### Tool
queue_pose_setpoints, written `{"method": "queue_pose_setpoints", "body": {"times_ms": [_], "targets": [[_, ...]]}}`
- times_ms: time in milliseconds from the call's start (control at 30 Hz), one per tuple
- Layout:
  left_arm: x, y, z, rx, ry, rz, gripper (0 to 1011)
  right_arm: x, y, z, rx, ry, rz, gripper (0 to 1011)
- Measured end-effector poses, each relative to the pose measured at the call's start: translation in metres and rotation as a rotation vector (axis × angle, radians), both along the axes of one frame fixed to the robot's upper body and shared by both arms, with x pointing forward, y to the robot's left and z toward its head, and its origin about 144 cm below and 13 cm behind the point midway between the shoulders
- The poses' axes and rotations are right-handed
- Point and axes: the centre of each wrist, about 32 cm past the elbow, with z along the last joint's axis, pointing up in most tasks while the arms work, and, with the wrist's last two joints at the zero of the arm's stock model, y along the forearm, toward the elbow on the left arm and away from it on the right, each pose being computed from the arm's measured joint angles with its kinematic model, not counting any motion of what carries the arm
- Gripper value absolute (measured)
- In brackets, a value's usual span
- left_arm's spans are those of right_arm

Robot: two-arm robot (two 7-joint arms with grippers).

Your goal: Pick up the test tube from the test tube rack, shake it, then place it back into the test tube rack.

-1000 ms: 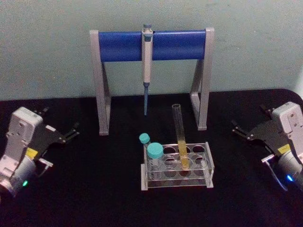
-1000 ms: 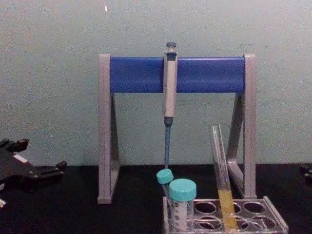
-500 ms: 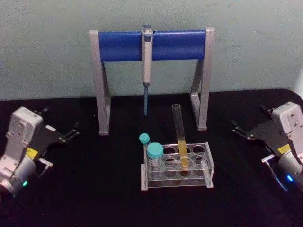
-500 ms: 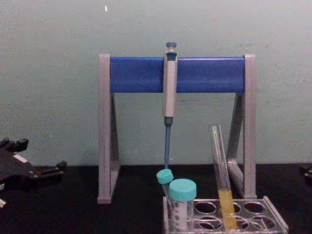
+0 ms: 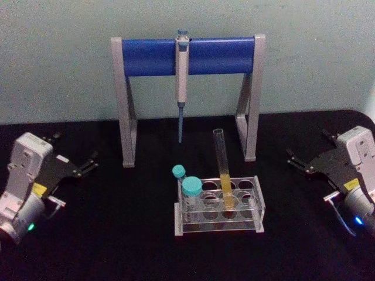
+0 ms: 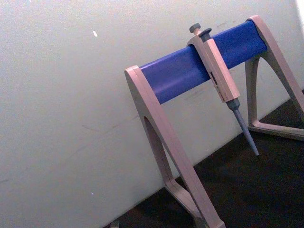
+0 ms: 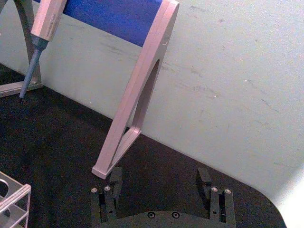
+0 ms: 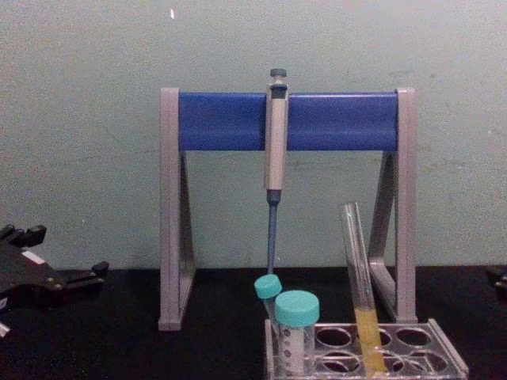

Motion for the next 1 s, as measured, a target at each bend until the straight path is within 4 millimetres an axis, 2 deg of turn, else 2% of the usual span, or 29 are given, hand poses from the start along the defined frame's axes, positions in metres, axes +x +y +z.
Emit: {"method": "queue_pose_setpoints", "body": {"times_ms": [700,1000], "targets": [[0.0,0.0,0.0,0.0,0.0,0.0,1001,-0.001,-0.002,0.002,0.016,-0.026,0.012,1000],[0.0,0.0,0.0,0.0,0.0,0.0,1001,-0.007,-0.004,0.011,0.081,-0.063,0.095,1000]]}}
